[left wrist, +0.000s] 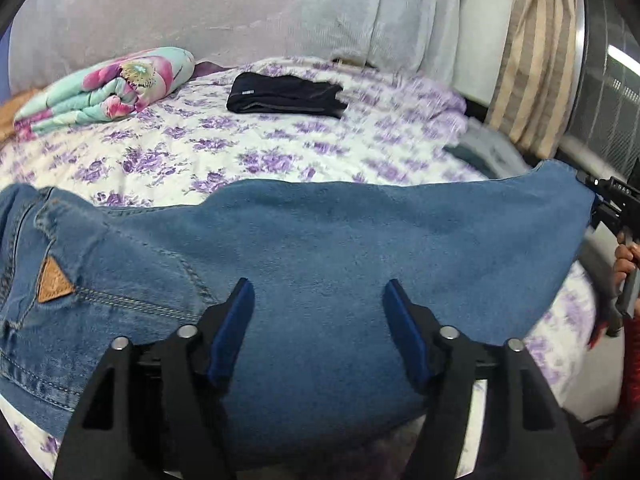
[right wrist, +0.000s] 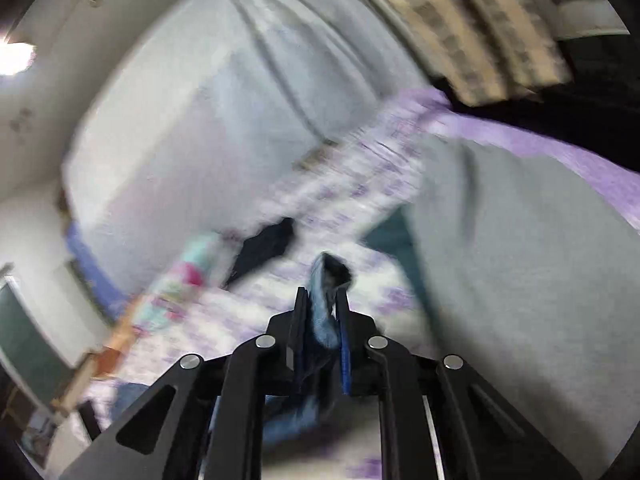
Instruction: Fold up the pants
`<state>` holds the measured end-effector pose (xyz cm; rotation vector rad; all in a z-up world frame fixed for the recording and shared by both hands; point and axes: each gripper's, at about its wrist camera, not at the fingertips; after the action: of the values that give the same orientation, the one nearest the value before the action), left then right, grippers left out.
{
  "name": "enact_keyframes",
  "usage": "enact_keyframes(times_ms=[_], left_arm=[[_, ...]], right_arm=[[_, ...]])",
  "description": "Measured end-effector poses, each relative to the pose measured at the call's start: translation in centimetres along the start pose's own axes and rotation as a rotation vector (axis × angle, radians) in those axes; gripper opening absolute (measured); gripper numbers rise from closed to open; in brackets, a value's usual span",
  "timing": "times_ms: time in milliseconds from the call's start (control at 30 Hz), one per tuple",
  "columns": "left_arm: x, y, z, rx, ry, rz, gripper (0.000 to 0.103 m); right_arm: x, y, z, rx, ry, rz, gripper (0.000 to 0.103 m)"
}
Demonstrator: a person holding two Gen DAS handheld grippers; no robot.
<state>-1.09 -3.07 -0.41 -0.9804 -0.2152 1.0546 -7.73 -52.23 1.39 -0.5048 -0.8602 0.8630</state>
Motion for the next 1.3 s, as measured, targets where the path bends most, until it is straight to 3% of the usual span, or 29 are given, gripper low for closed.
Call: enact_keyframes(times_ms=[67, 100, 167, 267, 333, 433, 467, 500, 567, 667, 700, 800, 833, 867, 900, 1000, 1033, 1067, 1100, 1133, 1167, 1200, 1300], left_arm=[[0.0, 0.0, 0.0, 0.01, 0.016, 0.007, 0.074], [0.3, 0.1, 0.1, 0.01, 0.03, 0.02, 0.075], [0.9, 0.4, 0.7, 0.001, 0.066, 0.047, 0.074], [1.6, 0.5, 2.6, -0.026, 0.105, 0.064, 0.074], [2.2, 0.1, 4.3, -0.071, 0.019, 0.048, 0.075], [4.0, -0.9, 5.7, -0.095, -0.069, 0.056, 0.079], [4.8, -1.2, 5.7, -0.089, -0.08, 0.076, 0.08], [6.0, -1.3, 5.2, -0.067, -0.08, 0.11, 0.08], [7.3, -0.6, 3.9, -0.053, -0.085, 0.128, 0.079], [5.9, 0.0, 3.3, -0.043, -0.178, 0.032, 0.077], [6.2, 0.0, 3.9, -0.052, -0.175, 0.036, 0.075], [10.0, -0.2, 5.5, -0.077, -0.176, 0.121, 0.038], [12.2, -0.2, 6.3, -0.086, -0.161, 0.187, 0.01], [13.3, -0.1, 6.8, -0.09, -0.144, 0.233, 0.002], [14.8, 0.2, 7.7, -0.102, -0.071, 0.3, 0.002], [14.5, 0.4, 9.3, -0.106, -0.104, 0.272, 0.001], [13.9, 0.2, 9.7, -0.111, -0.115, 0.262, 0.012], [13.3, -0.1, 9.9, -0.121, -0.107, 0.256, 0.038], [12.2, -0.6, 10.2, -0.149, -0.091, 0.237, 0.054], [11.4, -1.1, 10.3, -0.173, -0.097, 0.213, 0.078], [10.6, -1.5, 10.3, -0.195, -0.112, 0.18, 0.086], [9.7, -2.0, 9.8, -0.205, -0.128, 0.138, 0.087], [10.3, -1.8, 6.4, -0.164, -0.105, 0.159, 0.093]], right_arm=[[-1.7, 2.3, -2.3, 0.092, 0.067, -0.016, 0.014], [-1.7, 2.8, -2.8, 0.094, 0.083, 0.008, 0.014], [-0.7, 3.3, -1.8, 0.05, 0.145, 0.095, 0.015], [0.0, 2.7, 1.6, -0.078, 0.238, 0.115, 0.026], [0.8, 1.8, 4.0, -0.159, 0.24, 0.132, 0.026], [3.9, 1.3, 5.6, -0.185, 0.114, 0.177, 0.029], [4.8, 1.0, 5.5, -0.171, 0.076, 0.203, 0.038], [6.9, 1.4, 5.0, -0.141, 0.015, 0.255, 0.045], [10.4, 2.2, 3.6, -0.093, -0.076, 0.335, 0.046], [16.5, 5.4, 0.2, 0.032, -0.211, 0.439, 0.046], [18.6, 6.8, -1.4, 0.103, -0.261, 0.478, 0.046], [22.9, 11.3, -4.8, 0.301, -0.324, 0.619, 0.047], [23.7, 12.5, -5.6, 0.342, -0.318, 0.659, 0.047], [24.1, 13.3, -5.8, 0.341, -0.299, 0.698, 0.051], [24.5, 13.6, -5.4, 0.308, -0.294, 0.743, 0.054], [25.3, 12.0, -4.7, 0.309, -0.353, 0.725, 0.056], [25.8, 10.9, -4.7, 0.299, -0.366, 0.706, 0.056], [26.1, 10.3, -4.7, 0.289, -0.375, 0.701, 0.056], [27.3, 9.3, -4.9, 0.261, -0.394, 0.705, 0.055], [28.1, 8.8, -5.1, 0.246, -0.404, 0.707, 0.054], [29.4, 8.0, -5.8, 0.235, -0.422, 0.699, 0.05], [30.5, 7.6, -6.5, 0.247, -0.441, 0.684, 0.04], [33.6, 7.4, -9.1, 0.304, -0.485, 0.653, 0.036]])
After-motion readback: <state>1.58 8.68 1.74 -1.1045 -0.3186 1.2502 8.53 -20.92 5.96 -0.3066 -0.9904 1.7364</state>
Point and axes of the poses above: each gripper's, at about its wrist camera, not at the fingertips, and z roughly against the way its jaws point, x to its left, y to its underside, and after that the axes turned 11 degrees about y, right-handed
